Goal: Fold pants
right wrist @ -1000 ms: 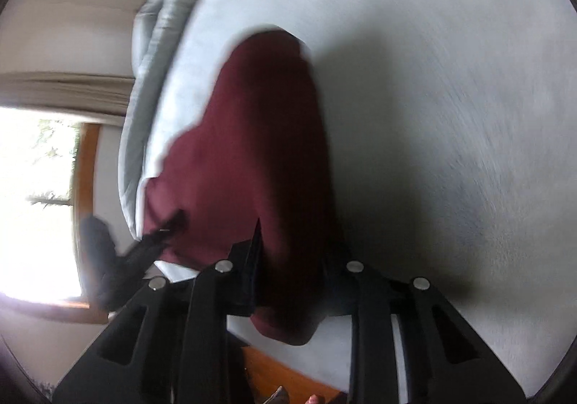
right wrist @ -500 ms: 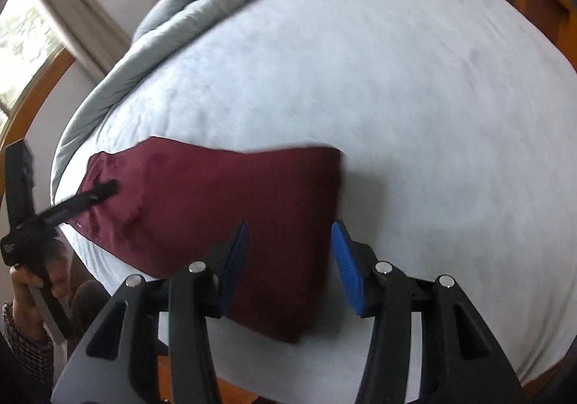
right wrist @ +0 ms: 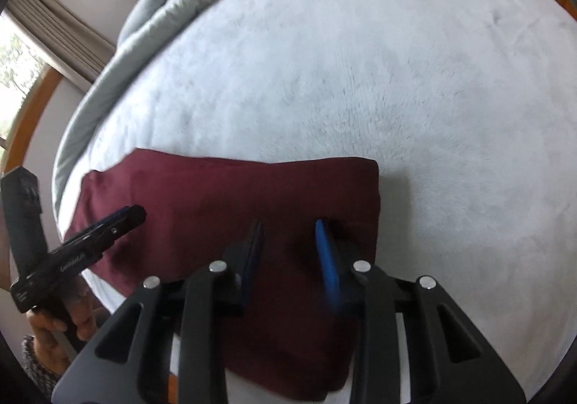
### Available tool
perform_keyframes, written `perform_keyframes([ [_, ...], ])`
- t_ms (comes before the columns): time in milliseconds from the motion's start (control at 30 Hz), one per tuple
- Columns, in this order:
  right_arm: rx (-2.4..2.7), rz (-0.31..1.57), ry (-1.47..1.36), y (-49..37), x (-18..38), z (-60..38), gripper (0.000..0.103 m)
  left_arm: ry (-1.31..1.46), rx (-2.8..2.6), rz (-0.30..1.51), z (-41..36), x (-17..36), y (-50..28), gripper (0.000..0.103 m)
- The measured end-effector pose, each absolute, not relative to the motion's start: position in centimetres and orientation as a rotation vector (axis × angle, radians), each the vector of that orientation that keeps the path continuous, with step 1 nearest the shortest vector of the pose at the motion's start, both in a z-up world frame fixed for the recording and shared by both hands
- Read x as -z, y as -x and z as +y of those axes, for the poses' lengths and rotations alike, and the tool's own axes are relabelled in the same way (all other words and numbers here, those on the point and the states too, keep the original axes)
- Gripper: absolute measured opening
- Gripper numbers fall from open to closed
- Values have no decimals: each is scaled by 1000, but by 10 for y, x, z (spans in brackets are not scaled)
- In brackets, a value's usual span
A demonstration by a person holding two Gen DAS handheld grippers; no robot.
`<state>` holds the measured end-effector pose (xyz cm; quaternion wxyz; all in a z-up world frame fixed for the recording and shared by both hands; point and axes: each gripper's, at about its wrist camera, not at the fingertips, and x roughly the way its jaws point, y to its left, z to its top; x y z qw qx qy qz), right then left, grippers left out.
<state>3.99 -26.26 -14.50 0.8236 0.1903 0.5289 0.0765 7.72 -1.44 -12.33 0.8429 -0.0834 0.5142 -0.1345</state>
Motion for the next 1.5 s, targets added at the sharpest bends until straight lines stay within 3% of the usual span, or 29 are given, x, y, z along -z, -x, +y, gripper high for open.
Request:
perform_keyframes([
  [267,-187,1155,-448,-29,167,-260,33,78,286,1077,-25,144,-68,57],
  [400,-198,1127,-443,-21,149,-261,35,158,302,1087,-13,131,-68,57],
  [533,-250,1079,-445,-4,124,-252,41,222,275,1075,19,112,-53,62],
  [867,-339,1130,-424,1,133,-197,42,380,-5,1080,174,102,17,64],
  [1133,-337,1170,-359,-12,145,-164,44,580,-152,1077,264,127,33,62],
  [1500,-360,1175,-311,-18,148,-139,44,814,-142,1021,315,165,6,62],
])
